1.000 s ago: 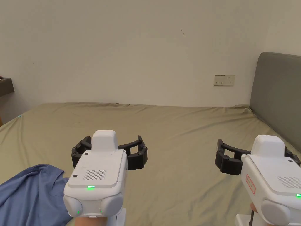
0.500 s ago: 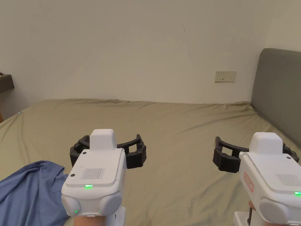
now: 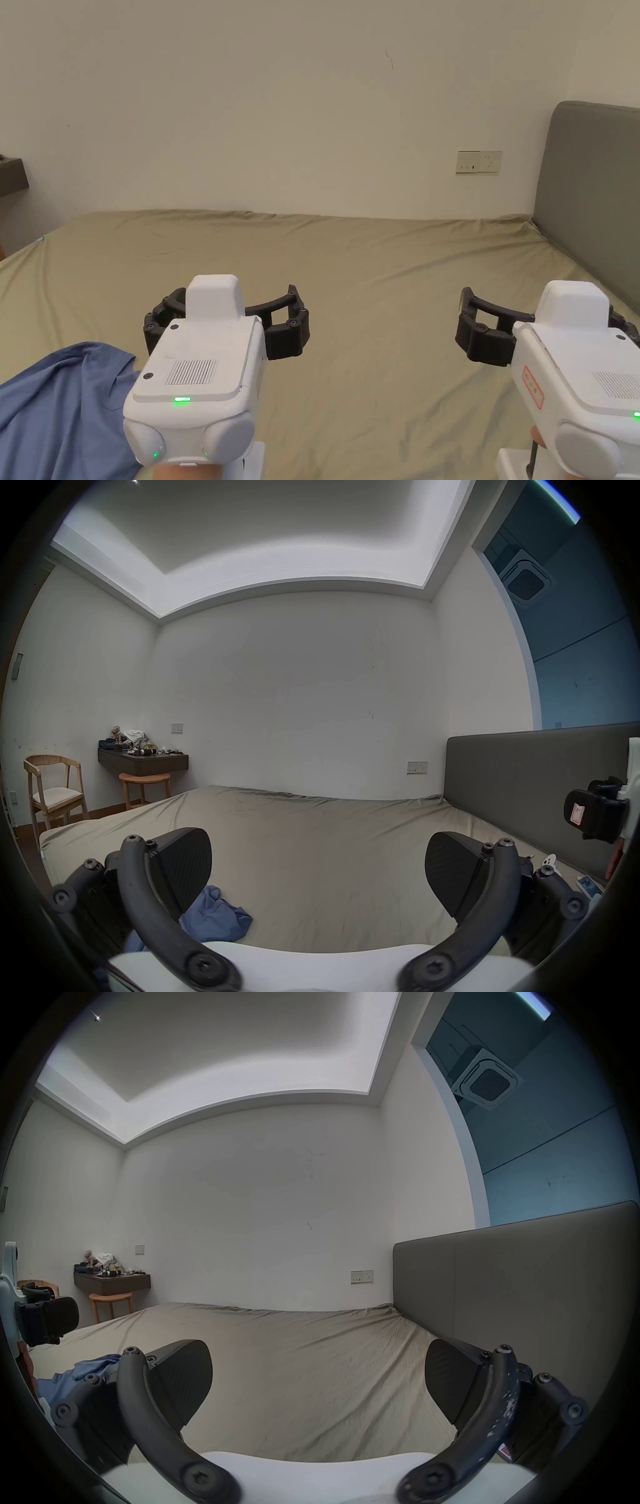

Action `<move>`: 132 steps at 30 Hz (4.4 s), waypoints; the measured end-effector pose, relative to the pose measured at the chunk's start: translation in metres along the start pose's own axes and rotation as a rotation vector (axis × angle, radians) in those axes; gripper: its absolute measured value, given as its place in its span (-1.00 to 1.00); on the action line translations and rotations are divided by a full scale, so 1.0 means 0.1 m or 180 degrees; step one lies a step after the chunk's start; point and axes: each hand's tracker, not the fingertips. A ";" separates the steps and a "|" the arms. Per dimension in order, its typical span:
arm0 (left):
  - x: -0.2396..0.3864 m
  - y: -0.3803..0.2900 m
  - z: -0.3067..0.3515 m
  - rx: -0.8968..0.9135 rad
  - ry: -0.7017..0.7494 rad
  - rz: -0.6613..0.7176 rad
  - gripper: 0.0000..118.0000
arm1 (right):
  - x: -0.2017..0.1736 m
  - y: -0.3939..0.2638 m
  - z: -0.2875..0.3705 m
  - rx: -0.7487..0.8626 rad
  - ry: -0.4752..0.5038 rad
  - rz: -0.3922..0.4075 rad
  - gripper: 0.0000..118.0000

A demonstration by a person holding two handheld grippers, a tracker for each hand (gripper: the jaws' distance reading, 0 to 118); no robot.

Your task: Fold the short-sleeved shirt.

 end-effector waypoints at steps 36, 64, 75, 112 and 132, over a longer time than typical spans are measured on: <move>-1.73 0.13 0.63 -0.0105 0.1280 -0.0116 -1.00 | -1.90 0.01 -0.13 0.0258 0.1469 0.0372 -0.98; -2.62 -2.23 -1.43 -0.3407 0.1039 0.0830 0.72 | -2.23 -0.95 -1.18 -0.0699 0.1443 0.0543 -0.98; -2.53 -2.01 -1.23 -0.2969 0.1012 0.0538 -0.86 | -2.08 -0.89 -1.11 -0.0694 0.1388 0.0459 -0.98; 2.91 -2.14 -0.28 -0.2761 -0.2767 -0.1118 -0.86 | 1.08 -0.20 0.55 -0.0083 -0.0511 0.0198 -0.98; -0.06 0.23 0.17 0.0152 -0.0406 0.0018 1.00 | 0.52 -0.05 0.55 0.0318 -0.0121 0.0243 -0.98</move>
